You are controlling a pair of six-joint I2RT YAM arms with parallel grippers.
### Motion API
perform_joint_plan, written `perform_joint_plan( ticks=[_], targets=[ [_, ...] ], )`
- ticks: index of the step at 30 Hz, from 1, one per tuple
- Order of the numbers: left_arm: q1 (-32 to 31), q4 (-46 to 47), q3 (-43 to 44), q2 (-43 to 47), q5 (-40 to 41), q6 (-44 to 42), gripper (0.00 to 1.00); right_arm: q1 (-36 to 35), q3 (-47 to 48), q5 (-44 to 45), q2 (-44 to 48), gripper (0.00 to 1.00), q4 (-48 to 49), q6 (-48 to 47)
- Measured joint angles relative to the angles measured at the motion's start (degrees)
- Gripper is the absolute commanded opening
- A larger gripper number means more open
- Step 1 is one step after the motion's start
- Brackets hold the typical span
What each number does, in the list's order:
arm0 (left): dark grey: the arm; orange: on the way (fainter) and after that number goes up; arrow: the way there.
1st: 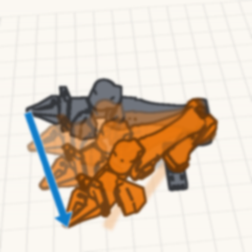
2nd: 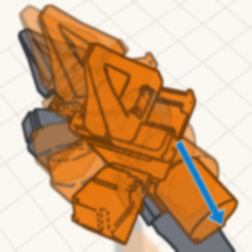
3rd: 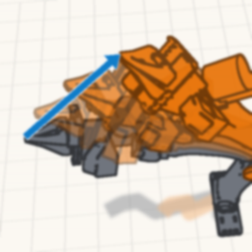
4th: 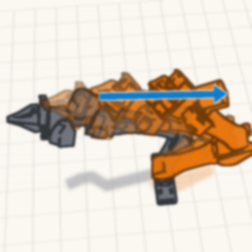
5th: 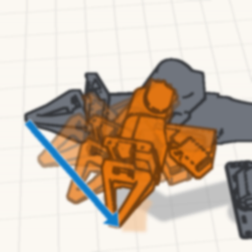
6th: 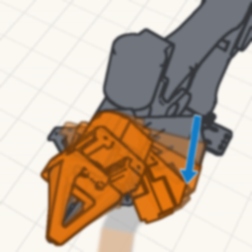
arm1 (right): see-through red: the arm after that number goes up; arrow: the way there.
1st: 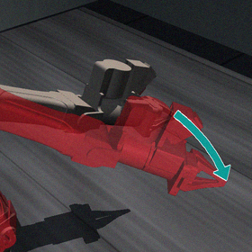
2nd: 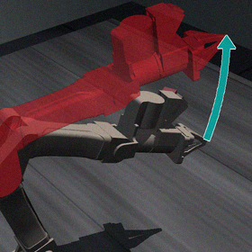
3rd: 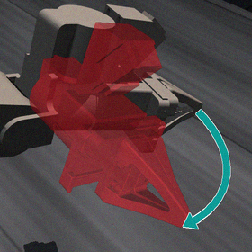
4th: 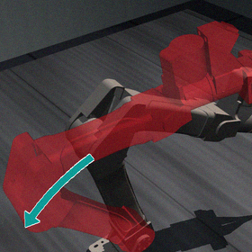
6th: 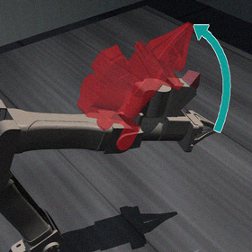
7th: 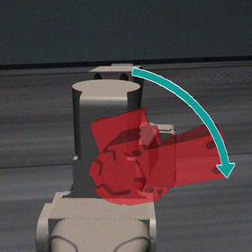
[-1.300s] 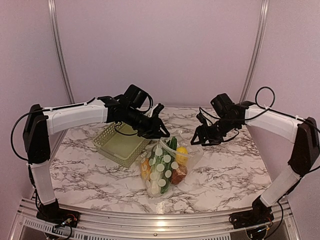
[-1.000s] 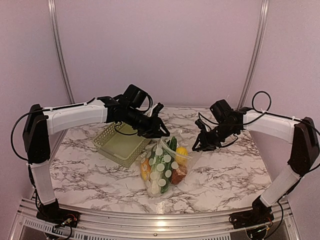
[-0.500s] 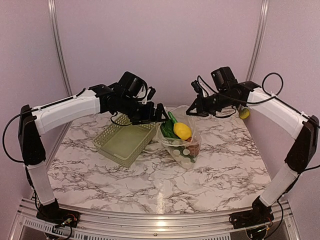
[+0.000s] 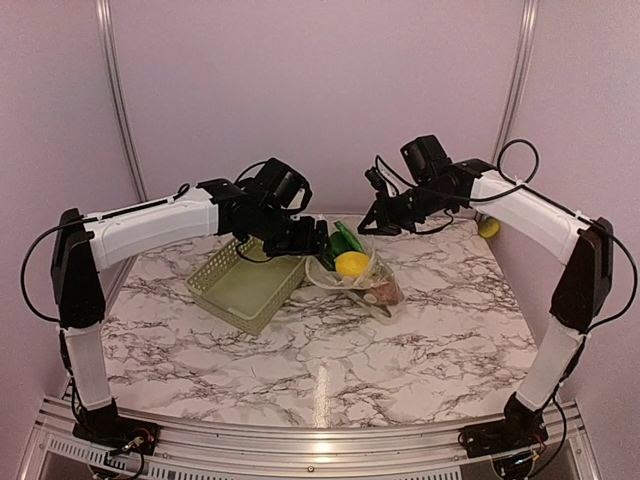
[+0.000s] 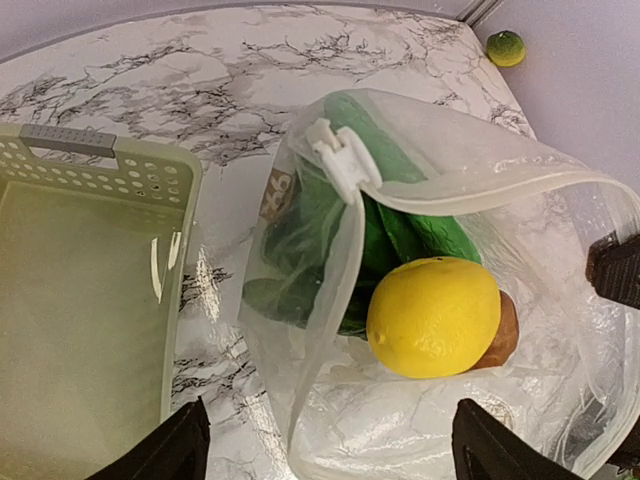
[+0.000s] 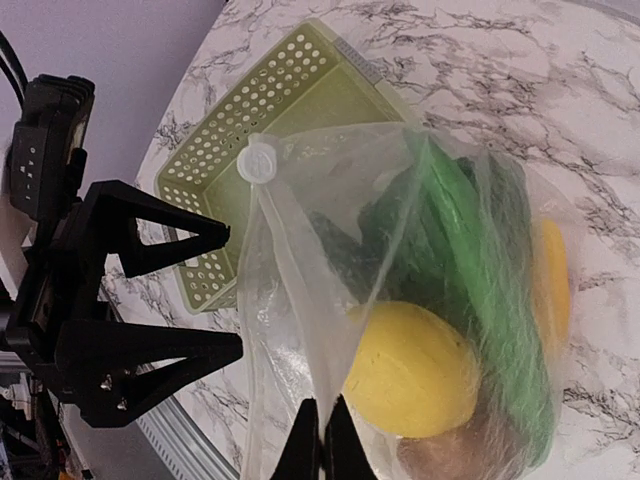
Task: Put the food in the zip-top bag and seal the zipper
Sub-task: Pick up the zipper food storage bag from the center of the board, then pass from the right arm to the left
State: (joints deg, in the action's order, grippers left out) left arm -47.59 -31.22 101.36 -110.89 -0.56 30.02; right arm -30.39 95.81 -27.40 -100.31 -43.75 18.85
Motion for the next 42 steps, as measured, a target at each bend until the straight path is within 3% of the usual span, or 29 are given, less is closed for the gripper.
perform_joint_plan(
  ticks=[5, 11, 18, 22, 25, 32, 37, 42],
  targets=[
    [1.3, 2.8, -0.2, -0.3, 2.6, -0.3, 0.72, 0.0, 3.8, -0.4, -1.2, 0.0, -1.1, -0.1],
    [4.8, 7.8, -0.5, -3.2, -1.1, -0.8, 0.27, 0.0, 6.1, -1.1, -2.9, 0.0, -2.7, -0.4],
    [5.6, 14.5, -1.2, -6.3, -9.2, -1.2, 0.03, 0.5, 7.6, -2.5, -5.3, 0.03, -3.4, -0.5],
    [5.6, 15.8, -1.2, -6.3, -11.0, -1.0, 0.0, 1.7, 8.0, -2.2, -5.4, 0.4, -3.9, -0.6],
    [5.6, 16.7, -1.7, -6.2, -11.7, -1.1, 0.0, 4.2, 8.4, 0.7, -5.3, 0.55, -3.6, -0.2],
    [5.7, 17.7, -3.9, -5.4, -14.2, 0.0, 0.0, 16.9, 6.3, 15.3, -5.3, 0.61, -0.9, 5.2],
    [5.6, 18.0, -4.7, -3.8, -16.0, 0.7, 0.0, 26.7, 2.0, 25.1, -6.1, 0.72, 1.8, 9.1],
    [5.4, 18.1, -5.3, -1.6, -18.4, 0.9, 0.0, 30.3, 4.6, 34.4, -11.3, 0.77, 4.1, 9.9]
  ],
)
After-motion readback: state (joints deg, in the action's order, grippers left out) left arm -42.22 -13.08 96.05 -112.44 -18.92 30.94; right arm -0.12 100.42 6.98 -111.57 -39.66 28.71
